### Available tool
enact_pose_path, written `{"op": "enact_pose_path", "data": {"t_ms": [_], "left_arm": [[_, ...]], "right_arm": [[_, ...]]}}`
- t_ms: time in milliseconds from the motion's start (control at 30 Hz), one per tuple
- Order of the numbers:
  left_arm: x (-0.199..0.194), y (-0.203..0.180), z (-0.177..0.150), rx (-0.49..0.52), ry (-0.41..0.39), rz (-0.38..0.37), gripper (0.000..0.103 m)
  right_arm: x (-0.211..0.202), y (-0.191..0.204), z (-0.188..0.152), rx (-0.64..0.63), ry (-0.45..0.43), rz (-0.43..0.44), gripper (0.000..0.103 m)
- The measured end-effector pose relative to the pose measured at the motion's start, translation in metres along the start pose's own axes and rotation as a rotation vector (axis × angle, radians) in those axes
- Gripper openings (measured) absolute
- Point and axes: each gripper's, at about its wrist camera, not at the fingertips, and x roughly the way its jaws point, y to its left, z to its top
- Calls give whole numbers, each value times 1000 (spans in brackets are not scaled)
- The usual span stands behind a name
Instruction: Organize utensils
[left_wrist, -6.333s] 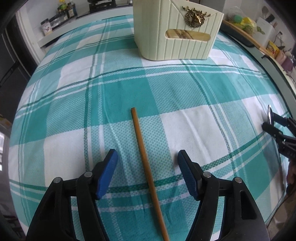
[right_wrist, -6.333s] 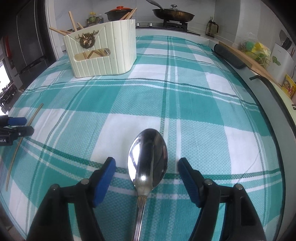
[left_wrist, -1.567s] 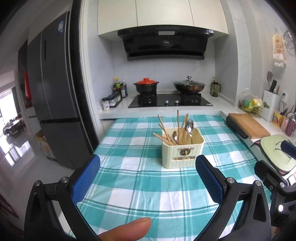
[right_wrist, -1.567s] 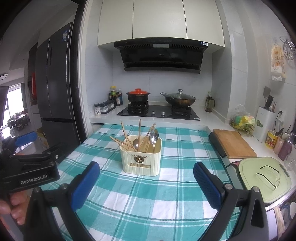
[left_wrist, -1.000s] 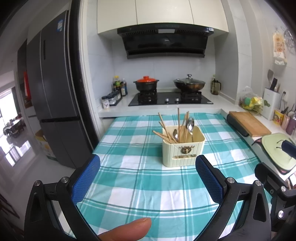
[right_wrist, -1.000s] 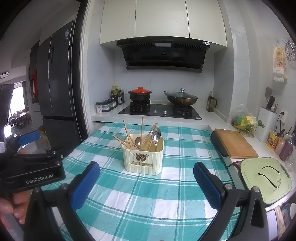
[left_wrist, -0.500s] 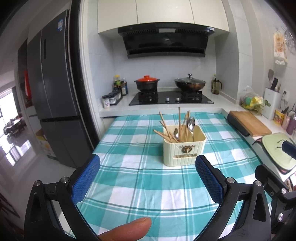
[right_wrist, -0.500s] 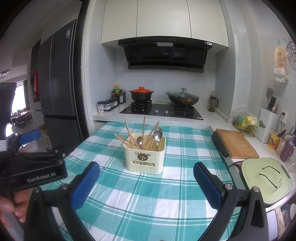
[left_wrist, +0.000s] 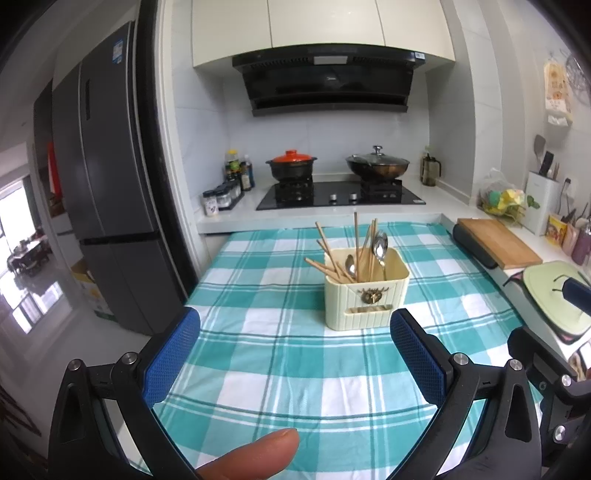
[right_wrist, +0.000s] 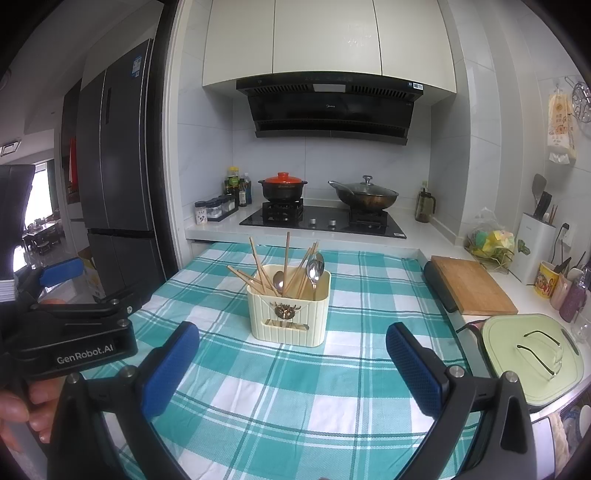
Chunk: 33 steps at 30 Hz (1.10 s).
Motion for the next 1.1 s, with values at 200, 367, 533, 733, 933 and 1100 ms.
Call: {"op": "enact_pose_path", "data": {"t_ms": [200, 367, 533, 733, 933, 1100], "left_arm": [[0, -1, 0, 0, 0, 0, 102], [0, -1, 0, 1, 1, -1, 102], [0, 0, 0, 2, 2, -3, 102], [0, -1, 0, 6, 2, -4, 102], [0, -1, -4, 14, 4, -11, 102], [2, -4, -3, 19, 7, -16, 102]], "right_arm": [[-2, 0, -1, -2, -3, 7, 103], [-2, 0, -1, -3, -2, 8, 103], [-2, 0, -2, -4, -2, 9, 103], [-2, 0, -2, -4, -2, 9, 103], [-2, 1, -2, -3, 0, 10, 103], [-3, 0, -3, -2, 2, 9, 103]]}}
